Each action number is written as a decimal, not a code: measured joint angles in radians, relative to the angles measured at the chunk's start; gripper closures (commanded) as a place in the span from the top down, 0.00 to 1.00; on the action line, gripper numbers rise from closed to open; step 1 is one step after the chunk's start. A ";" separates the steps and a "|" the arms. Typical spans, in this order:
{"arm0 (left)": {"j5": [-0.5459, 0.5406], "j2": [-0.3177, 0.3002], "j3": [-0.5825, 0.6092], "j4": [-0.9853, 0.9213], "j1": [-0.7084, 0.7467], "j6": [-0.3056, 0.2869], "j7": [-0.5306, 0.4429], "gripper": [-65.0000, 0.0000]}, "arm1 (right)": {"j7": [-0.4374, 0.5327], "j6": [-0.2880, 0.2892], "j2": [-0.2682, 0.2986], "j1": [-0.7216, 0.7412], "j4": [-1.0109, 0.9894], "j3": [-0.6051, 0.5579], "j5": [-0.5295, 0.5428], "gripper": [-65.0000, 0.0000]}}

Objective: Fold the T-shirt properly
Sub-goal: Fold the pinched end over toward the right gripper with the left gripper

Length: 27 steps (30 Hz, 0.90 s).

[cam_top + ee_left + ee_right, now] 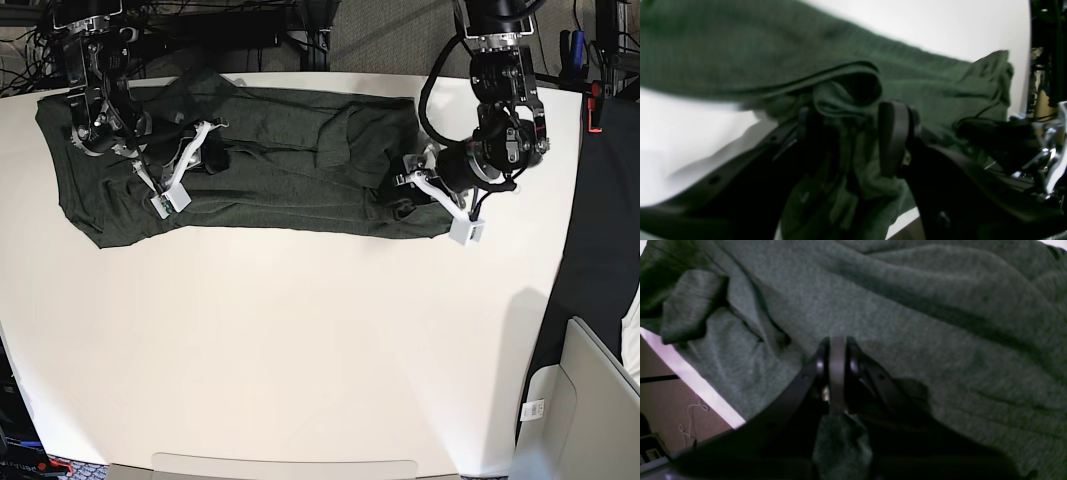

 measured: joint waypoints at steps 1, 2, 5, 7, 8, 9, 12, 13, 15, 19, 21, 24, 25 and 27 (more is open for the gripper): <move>0.000 -0.003 0.014 0.000 0.000 0.000 -0.009 0.41 | 0.000 0.000 -0.001 0.000 0.000 0.000 0.001 0.00; -0.001 -0.004 0.026 0.000 0.001 0.000 -0.014 0.41 | 0.000 0.000 -0.001 0.000 0.000 0.000 0.002 0.00; -0.003 0.000 0.076 -0.025 0.004 -0.001 -0.065 0.41 | 0.000 0.000 0.000 0.000 0.000 0.000 0.001 0.00; -0.003 0.003 0.106 -0.068 0.001 0.000 -0.095 0.41 | 0.000 0.000 -0.001 0.000 0.000 0.000 0.001 0.00; -0.001 0.003 0.117 -0.074 0.003 0.001 -0.098 0.41 | 0.000 0.000 -0.001 0.002 0.000 0.000 0.002 0.00; -0.001 0.000 0.125 -0.074 0.006 0.001 -0.105 0.41 | 0.000 0.000 -0.001 0.003 0.000 0.000 0.002 0.00; -0.002 -0.002 0.130 -0.074 0.007 0.000 -0.123 0.41 | -0.002 0.000 -0.001 0.002 0.000 0.000 0.001 0.00; -0.002 -0.003 0.130 -0.074 0.006 0.001 -0.124 0.41 | -0.003 0.000 0.000 0.003 0.000 0.000 0.001 0.00; -0.002 -0.003 0.130 -0.074 0.006 0.000 -0.152 0.38 | -0.002 0.000 -0.001 0.003 0.000 0.000 0.002 0.00; -0.005 -0.005 0.130 -0.122 0.003 -0.004 -0.202 0.23 | -0.002 0.000 0.000 0.003 0.000 0.000 0.002 0.00; -0.006 -0.005 0.130 -0.156 0.004 -0.006 -0.213 0.12 | -0.002 0.000 0.000 0.002 0.000 0.000 0.002 0.00; -0.013 -0.005 0.130 -0.180 0.003 -0.007 -0.236 0.00 | -0.002 0.000 0.003 0.002 0.000 0.000 0.013 0.00; -0.013 -0.005 0.130 -0.179 0.003 -0.007 -0.236 0.00 | -0.003 0.000 0.005 0.003 0.000 0.000 0.023 0.00; -0.012 -0.005 0.130 -0.165 0.006 -0.004 -0.235 0.00 | -0.003 0.003 0.003 0.002 0.000 0.012 0.048 0.00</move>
